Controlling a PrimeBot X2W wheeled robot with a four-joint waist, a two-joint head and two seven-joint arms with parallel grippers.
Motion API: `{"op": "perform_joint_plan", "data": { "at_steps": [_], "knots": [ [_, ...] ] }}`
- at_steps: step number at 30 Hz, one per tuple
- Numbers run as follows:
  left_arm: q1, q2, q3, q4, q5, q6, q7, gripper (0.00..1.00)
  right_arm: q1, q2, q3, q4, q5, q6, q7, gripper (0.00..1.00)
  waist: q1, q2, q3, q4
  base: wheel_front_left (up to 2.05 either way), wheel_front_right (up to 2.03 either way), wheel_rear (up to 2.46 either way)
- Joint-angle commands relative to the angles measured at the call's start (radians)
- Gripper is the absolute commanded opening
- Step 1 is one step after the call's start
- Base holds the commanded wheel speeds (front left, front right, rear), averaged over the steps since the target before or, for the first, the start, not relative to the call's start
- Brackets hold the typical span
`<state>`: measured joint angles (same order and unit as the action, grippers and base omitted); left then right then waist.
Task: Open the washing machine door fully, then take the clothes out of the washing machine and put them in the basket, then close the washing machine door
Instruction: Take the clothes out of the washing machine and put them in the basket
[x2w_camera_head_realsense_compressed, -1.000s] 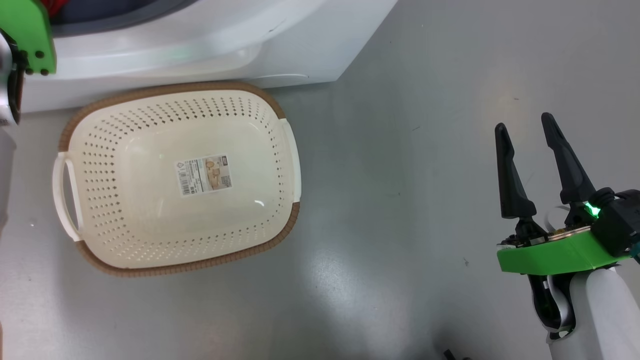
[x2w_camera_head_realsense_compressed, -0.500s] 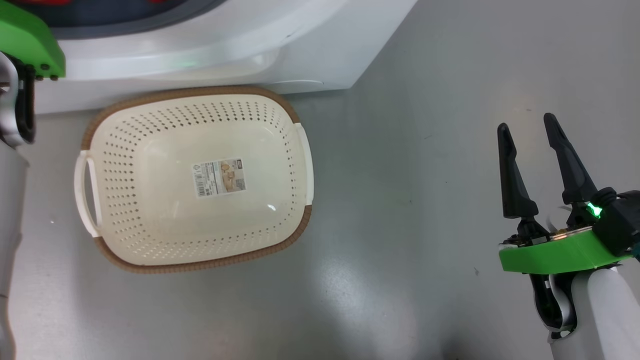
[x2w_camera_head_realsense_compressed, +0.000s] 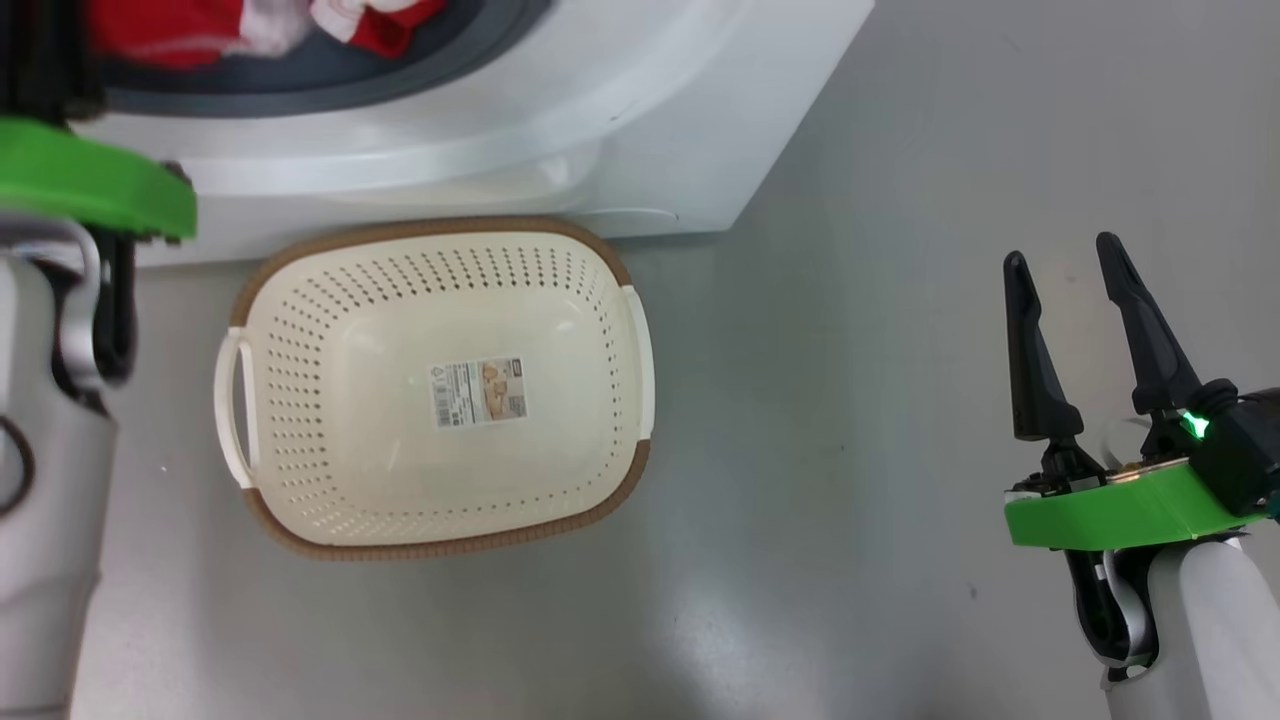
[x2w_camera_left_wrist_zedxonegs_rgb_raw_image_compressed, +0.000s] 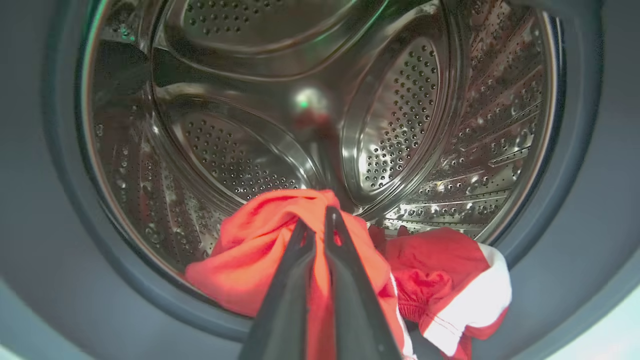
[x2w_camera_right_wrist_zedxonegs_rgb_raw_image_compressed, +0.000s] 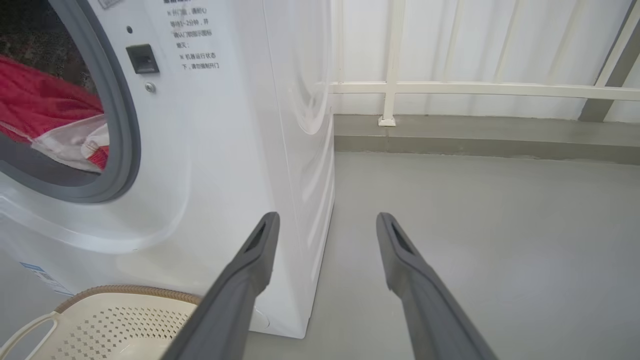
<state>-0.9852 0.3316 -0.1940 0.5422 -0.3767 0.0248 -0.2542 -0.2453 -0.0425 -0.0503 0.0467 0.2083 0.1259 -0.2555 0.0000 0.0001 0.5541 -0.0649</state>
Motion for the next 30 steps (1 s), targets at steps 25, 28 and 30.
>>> {"op": "perform_joint_plan", "data": {
  "at_steps": [25,28,30],
  "knots": [
    [0.43,0.021,0.079,-0.476,0.015,0.043,0.02,0.0,0.101,-0.008,0.024,0.017,-0.013,0.005,-0.006,1.0,0.0,-0.0001,-0.228,0.036,0.0,0.0,0.0],
    [0.483,0.02,0.079,-0.534,0.009,0.056,0.038,0.0,0.112,-0.008,0.024,0.021,-0.013,0.005,-0.006,1.0,0.0,-0.0001,-0.251,0.036,0.0,0.0,0.0],
    [0.518,0.017,0.078,-0.567,0.003,0.065,0.051,0.0,0.119,-0.008,0.025,0.022,-0.013,0.005,-0.006,1.0,0.0,-0.0001,-0.266,0.035,0.0,0.0,0.0]
  ]
}}
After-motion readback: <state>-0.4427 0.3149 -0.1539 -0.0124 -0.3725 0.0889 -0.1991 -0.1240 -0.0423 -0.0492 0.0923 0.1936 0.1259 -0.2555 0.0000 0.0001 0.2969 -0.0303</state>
